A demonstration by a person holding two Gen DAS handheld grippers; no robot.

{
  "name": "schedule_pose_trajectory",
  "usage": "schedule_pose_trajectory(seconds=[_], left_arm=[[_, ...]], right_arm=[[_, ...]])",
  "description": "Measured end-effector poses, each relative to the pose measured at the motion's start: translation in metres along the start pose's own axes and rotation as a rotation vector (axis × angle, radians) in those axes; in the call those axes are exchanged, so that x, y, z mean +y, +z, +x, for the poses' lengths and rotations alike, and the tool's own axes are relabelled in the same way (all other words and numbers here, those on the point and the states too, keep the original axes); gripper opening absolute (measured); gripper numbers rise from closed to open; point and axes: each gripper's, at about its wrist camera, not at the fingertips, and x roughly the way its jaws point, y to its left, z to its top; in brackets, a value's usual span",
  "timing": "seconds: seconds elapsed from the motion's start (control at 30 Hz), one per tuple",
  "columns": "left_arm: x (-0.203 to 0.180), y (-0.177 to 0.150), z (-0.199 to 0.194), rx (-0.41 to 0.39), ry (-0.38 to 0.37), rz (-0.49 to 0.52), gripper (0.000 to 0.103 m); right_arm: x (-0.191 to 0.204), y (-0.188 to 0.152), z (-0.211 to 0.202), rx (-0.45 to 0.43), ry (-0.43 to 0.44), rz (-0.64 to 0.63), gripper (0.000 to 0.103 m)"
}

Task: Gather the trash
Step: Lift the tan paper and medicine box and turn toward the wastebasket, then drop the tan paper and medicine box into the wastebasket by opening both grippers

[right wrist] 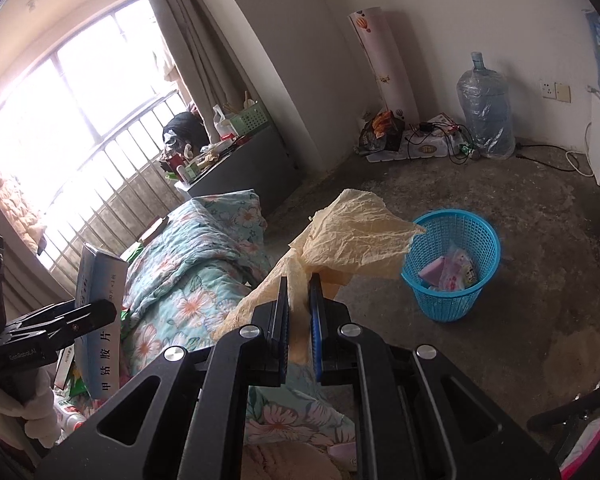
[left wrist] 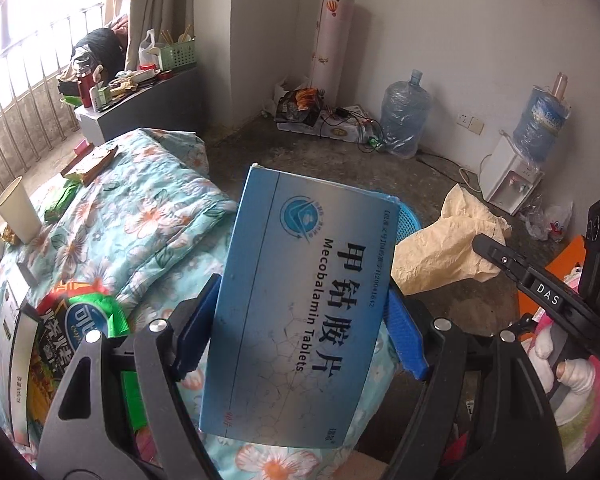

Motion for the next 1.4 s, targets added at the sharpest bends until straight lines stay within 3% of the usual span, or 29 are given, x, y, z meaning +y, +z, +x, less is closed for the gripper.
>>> schedule_pose_trajectory(seconds=[0.2,0.4,0.57,0.8,0.83,0.9,0.93,1.1,1.23,1.33,1.4], left_arm=[[-0.047,0.051,0.063,0.061,-0.128,0.038,0.072],[-0.08,0.082,0.122,0.122,-0.17,0.045,0.072],[-0.091,0.091,0.163,0.166,-0.172,0.057,0.072],[-0.099,0.123,0.228,0.216,-0.202,0.005,0.072],[-0.101,0.127,0.237,0.223,-0.205,-0.007,0.072],[-0.106,0.133,0.254,0.234,-0.216,-0.028,0.072],[-0.109,0.135,0.262,0.242,-0.216,-0.033,0.072],[-0.13,0.137,0.299,0.292,-0.231,-0.054,0.072],[-0.15,0.138,0.329,0.321,-0.242,-0.071,0.071],[-0.168,0.14,0.361,0.364,-0.276,-0.116,0.073],[-0.171,0.137,0.377,0.387,-0.253,-0.176,0.074]], right_arm=[[-0.053,0.028,0.02,-0.045,-0.09,0.08,0.01],[-0.109,0.055,0.073,-0.025,-0.184,0.132,0.01],[-0.15,0.068,0.142,0.053,-0.268,0.142,0.01],[-0.204,0.063,0.228,0.195,-0.306,0.212,0.011],[-0.213,0.062,0.237,0.218,-0.302,0.23,0.012],[-0.229,0.057,0.251,0.256,-0.28,0.279,0.025],[-0.236,0.055,0.254,0.262,-0.278,0.301,0.037],[-0.256,0.04,0.241,0.231,-0.259,0.371,0.04],[-0.272,0.028,0.21,0.155,-0.248,0.472,0.041],[-0.283,0.012,0.188,0.126,-0.242,0.556,0.041],[-0.286,0.002,0.18,0.136,-0.246,0.578,0.042]])
